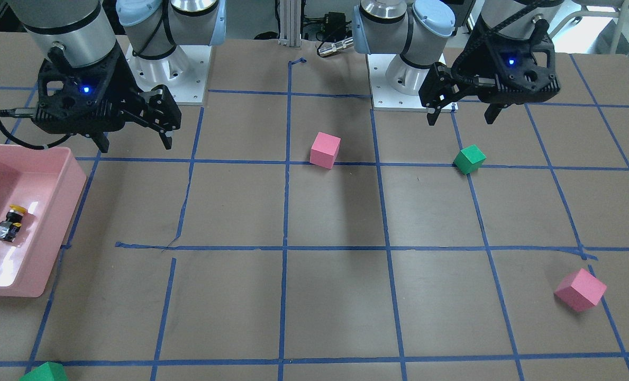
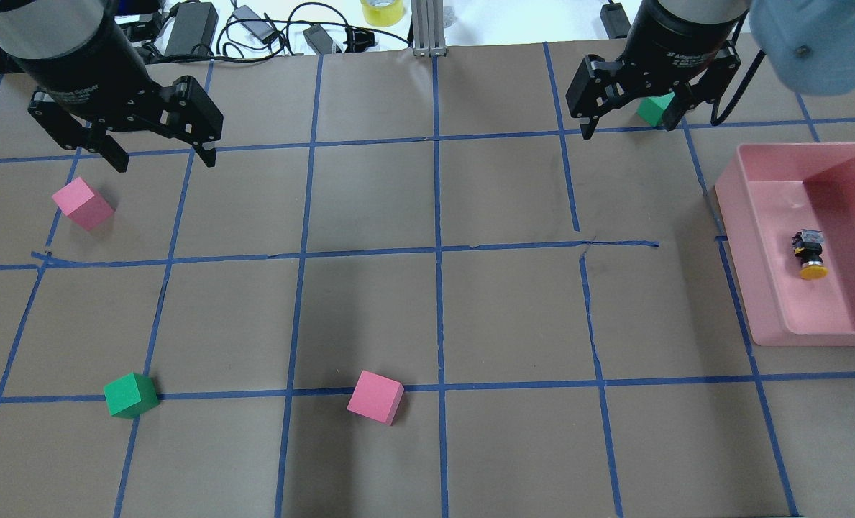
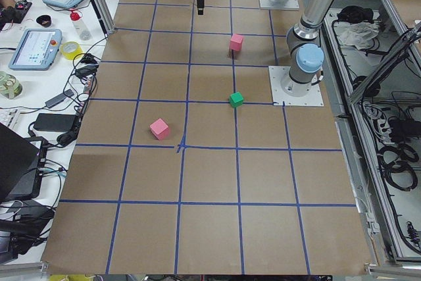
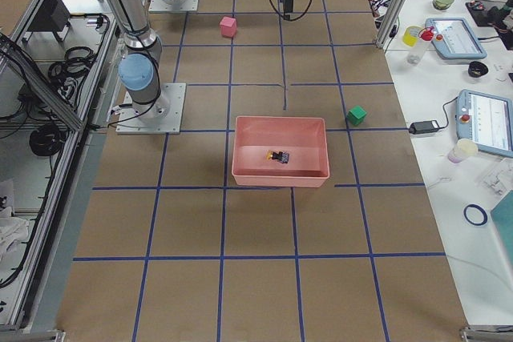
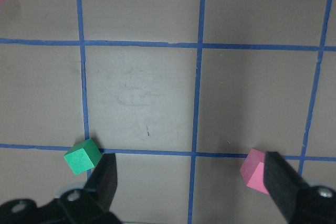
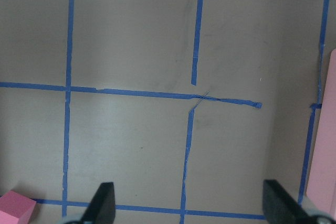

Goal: Align button upright
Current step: 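Move the right gripper over the pink tray toward the button switch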

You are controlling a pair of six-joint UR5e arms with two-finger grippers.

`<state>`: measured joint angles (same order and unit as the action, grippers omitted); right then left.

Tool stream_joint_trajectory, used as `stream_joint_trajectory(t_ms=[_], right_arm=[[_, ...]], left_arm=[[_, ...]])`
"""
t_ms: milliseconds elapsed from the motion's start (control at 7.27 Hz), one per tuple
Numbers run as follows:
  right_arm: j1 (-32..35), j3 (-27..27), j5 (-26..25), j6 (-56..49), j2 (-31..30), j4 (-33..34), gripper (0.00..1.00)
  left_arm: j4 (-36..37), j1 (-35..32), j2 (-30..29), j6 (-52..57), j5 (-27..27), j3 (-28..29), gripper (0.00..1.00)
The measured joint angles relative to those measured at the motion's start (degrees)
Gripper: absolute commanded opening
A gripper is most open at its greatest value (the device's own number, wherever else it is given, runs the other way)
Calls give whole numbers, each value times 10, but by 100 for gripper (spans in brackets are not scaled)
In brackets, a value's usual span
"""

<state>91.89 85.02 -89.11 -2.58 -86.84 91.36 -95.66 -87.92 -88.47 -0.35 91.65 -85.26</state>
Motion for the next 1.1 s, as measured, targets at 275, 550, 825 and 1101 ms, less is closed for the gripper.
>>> stream_joint_trajectory(t_ms=[275, 550, 825, 1101], right_arm=[[-1, 0, 0, 0, 0, 0, 100], [-5, -3, 2, 1, 1, 5, 100], [-30, -4, 3, -1, 5, 14, 100], [-102, 0, 2, -45, 17, 16, 100]], left_arm=[[13, 0, 0, -2, -22, -3, 100], [23, 1, 1, 1, -26, -6, 100], [12, 1, -7, 1, -27, -7, 100], [8, 7, -10, 1, -17, -8, 100]])
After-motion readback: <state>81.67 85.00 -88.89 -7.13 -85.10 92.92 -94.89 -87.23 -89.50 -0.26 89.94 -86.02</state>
